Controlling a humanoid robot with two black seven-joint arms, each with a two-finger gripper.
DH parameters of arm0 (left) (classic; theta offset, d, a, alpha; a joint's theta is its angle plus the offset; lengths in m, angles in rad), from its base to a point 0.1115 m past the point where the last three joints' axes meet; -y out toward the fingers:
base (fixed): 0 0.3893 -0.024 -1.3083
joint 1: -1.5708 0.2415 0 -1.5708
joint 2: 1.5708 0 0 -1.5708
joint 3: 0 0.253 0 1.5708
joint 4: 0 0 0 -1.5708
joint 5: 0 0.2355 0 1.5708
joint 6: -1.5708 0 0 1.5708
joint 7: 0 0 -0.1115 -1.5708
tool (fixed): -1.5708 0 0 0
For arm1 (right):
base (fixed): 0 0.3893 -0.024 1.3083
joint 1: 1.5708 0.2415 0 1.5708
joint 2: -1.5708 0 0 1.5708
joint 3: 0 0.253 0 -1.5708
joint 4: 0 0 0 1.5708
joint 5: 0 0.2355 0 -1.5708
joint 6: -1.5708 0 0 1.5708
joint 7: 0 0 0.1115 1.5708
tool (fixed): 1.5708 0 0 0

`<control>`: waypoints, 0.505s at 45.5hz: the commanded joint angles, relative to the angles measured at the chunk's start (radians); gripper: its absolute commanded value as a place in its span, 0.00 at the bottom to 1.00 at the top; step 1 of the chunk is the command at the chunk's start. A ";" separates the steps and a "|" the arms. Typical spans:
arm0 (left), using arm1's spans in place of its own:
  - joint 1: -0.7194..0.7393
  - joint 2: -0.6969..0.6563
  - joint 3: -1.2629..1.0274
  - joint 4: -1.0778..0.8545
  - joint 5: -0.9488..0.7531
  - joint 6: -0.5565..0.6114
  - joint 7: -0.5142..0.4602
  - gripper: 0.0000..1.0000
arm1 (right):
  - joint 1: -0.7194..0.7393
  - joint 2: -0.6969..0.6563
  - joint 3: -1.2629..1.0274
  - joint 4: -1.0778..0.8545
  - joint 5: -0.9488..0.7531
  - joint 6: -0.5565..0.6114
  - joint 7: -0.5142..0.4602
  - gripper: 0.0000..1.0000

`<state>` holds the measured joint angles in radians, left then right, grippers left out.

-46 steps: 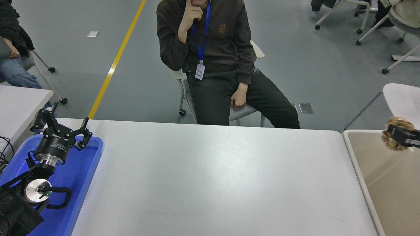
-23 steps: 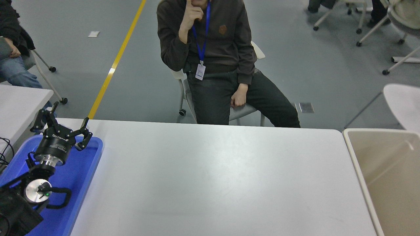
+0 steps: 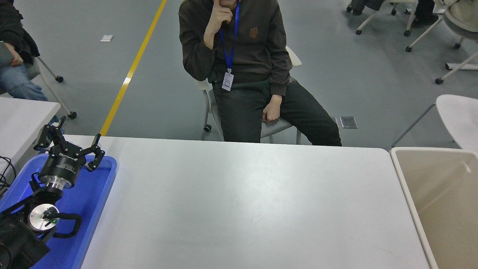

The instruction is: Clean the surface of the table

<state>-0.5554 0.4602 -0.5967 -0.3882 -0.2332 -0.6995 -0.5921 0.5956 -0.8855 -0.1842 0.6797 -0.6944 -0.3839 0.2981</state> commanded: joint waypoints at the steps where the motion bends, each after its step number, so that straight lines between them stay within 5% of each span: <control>1: 0.000 0.000 0.000 0.000 0.000 0.000 0.000 1.00 | -0.057 0.198 0.000 -0.259 0.049 0.002 0.007 0.00; 23: 0.000 0.000 0.000 0.000 0.000 0.000 0.000 1.00 | -0.073 0.476 -0.001 -0.683 0.107 0.068 -0.014 0.00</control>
<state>-0.5553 0.4602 -0.5967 -0.3882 -0.2331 -0.6995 -0.5921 0.5309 -0.5307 -0.1873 0.1917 -0.6179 -0.3519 0.2982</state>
